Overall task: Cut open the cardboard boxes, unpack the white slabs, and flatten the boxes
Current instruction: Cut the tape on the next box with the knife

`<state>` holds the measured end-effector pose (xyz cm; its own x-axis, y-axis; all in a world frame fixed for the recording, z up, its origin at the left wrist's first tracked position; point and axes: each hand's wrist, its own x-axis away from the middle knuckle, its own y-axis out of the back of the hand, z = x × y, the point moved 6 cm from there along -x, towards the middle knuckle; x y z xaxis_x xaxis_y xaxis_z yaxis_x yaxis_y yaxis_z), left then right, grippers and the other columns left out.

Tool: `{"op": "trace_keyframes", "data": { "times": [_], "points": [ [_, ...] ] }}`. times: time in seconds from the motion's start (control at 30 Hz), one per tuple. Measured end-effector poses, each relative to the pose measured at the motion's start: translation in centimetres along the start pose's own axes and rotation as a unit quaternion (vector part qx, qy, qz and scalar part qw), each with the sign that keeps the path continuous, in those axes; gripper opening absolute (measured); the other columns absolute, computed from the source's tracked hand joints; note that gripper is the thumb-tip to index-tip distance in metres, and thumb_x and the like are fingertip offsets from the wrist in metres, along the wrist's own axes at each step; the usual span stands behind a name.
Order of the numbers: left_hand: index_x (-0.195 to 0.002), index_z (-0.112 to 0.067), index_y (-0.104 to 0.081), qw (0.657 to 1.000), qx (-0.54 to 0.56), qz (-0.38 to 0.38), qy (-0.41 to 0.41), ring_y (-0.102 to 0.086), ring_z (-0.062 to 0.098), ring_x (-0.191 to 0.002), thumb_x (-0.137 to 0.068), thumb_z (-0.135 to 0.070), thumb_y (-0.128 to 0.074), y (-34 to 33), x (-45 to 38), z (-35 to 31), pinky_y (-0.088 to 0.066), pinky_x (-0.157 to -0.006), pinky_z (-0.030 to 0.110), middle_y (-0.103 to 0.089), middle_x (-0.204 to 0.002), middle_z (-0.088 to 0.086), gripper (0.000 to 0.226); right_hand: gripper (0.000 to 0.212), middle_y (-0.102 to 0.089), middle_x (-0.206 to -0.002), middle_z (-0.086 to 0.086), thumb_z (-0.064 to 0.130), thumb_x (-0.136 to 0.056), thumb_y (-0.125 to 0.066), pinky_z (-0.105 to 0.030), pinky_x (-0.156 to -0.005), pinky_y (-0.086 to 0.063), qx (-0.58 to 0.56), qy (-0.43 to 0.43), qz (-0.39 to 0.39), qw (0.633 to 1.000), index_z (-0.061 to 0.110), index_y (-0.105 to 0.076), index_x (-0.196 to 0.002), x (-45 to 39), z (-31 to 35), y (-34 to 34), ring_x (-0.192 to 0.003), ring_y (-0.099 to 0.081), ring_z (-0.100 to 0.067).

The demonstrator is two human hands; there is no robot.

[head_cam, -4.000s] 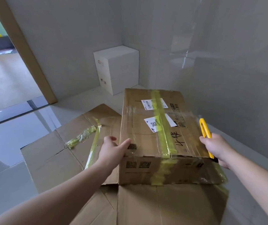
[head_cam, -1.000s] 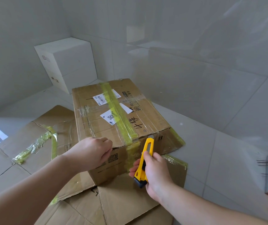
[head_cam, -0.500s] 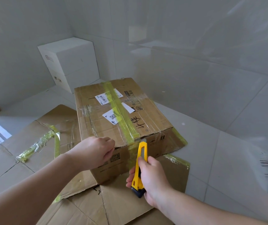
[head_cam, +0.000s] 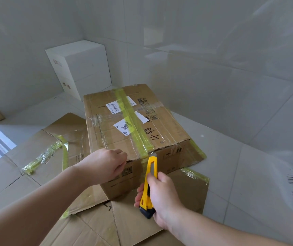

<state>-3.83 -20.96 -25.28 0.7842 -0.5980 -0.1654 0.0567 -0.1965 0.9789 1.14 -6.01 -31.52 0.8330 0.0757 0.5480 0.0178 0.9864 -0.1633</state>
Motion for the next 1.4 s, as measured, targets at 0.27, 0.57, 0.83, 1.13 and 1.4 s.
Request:
{"op": "trace_keyframes", "data": {
  "times": [0.27,0.57,0.83,1.13,1.4],
  "points": [
    [-0.070,-0.009,-0.050,1.000,-0.003,0.005,0.001,-0.042,0.019,-0.046,-0.090,-0.011,-0.056,0.0,0.2,0.0,-0.039,-0.044,0.027,-0.045,-0.062,-0.001,0.021,0.022,-0.060,-0.058,-0.008,0.024,-0.101,-0.043,-0.032,-0.047,-0.052,0.027,-0.009,0.015,0.999,0.004,-0.052,-0.098,0.5,-0.6,0.0,-0.046,-0.059,-0.024],
    [-0.073,-0.009,-0.051,1.000,0.005,0.006,0.015,-0.042,0.022,-0.050,-0.090,-0.010,-0.056,0.0,-0.1,0.3,-0.038,-0.047,0.028,-0.046,-0.065,0.000,0.018,0.021,-0.061,-0.060,-0.008,0.021,-0.100,-0.045,-0.030,-0.044,-0.049,0.049,-0.047,0.101,0.993,0.003,-0.055,-0.096,1.5,-1.3,-1.9,-0.044,-0.056,-0.022],
    [-0.077,-0.011,-0.051,0.999,0.012,0.032,0.039,-0.047,0.020,-0.059,-0.096,-0.018,-0.046,-0.2,-0.4,0.8,-0.044,-0.056,0.031,-0.047,-0.069,-0.002,0.021,0.022,-0.060,-0.062,-0.009,0.021,-0.101,-0.045,-0.031,-0.046,-0.050,0.059,-0.026,0.088,0.994,0.002,-0.055,-0.097,0.6,-0.1,-1.9,-0.046,-0.055,-0.022],
    [-0.082,-0.024,-0.042,0.995,-0.041,0.040,0.087,-0.047,0.014,-0.060,-0.093,-0.046,-0.047,-0.7,0.4,2.0,-0.036,-0.053,0.025,-0.047,-0.072,-0.011,0.025,0.023,-0.058,-0.058,-0.009,0.020,-0.099,-0.046,-0.030,-0.043,-0.046,0.091,0.001,0.049,0.995,0.001,-0.057,-0.093,1.0,-0.7,1.1,-0.044,-0.051,-0.023],
    [-0.084,-0.022,-0.039,0.977,-0.104,0.169,0.080,-0.051,0.020,-0.067,-0.095,-0.022,-0.039,-1.9,-1.3,0.9,-0.046,-0.062,0.033,-0.047,-0.080,-0.005,0.011,0.025,-0.060,-0.061,-0.006,0.023,-0.099,-0.048,-0.035,-0.045,-0.053,0.150,0.122,-0.009,0.981,0.003,-0.056,-0.086,1.4,2.1,4.6,-0.047,-0.056,-0.022]
  ]
}}
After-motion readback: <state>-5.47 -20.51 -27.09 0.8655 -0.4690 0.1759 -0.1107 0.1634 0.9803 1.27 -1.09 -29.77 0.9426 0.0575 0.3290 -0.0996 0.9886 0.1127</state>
